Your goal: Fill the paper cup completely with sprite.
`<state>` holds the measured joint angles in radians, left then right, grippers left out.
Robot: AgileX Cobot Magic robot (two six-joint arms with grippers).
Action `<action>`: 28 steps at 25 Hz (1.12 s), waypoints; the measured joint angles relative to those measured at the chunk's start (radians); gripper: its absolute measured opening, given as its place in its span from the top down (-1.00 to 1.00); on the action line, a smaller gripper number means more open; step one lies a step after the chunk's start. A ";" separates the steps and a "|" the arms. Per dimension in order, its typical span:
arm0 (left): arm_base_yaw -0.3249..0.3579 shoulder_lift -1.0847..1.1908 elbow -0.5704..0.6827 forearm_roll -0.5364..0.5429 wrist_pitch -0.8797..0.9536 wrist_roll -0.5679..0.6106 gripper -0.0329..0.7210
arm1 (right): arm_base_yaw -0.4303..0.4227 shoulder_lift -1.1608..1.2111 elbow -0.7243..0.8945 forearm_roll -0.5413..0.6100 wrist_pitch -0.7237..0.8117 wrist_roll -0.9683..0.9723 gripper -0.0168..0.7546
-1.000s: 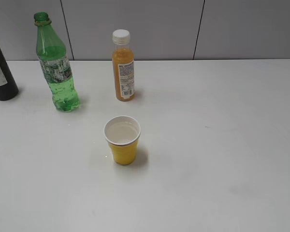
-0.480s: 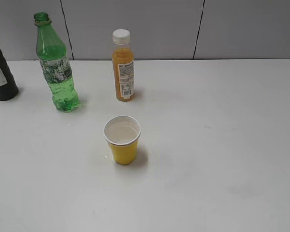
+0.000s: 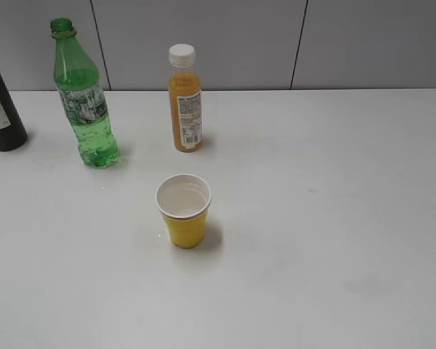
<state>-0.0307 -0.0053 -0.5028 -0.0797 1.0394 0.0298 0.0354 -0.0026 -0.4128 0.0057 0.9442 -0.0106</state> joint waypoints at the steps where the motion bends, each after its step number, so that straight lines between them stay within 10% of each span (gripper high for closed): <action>1: 0.000 0.000 0.000 0.000 0.000 0.000 -0.55 | 0.000 0.000 0.000 0.000 0.000 0.000 -0.56; 28: 0.000 0.000 0.000 0.000 0.000 -0.001 -0.55 | 0.000 0.000 0.000 0.000 0.000 0.002 -0.56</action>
<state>-0.0307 -0.0053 -0.5028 -0.0797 1.0394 0.0285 0.0354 -0.0026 -0.4128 0.0057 0.9442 -0.0088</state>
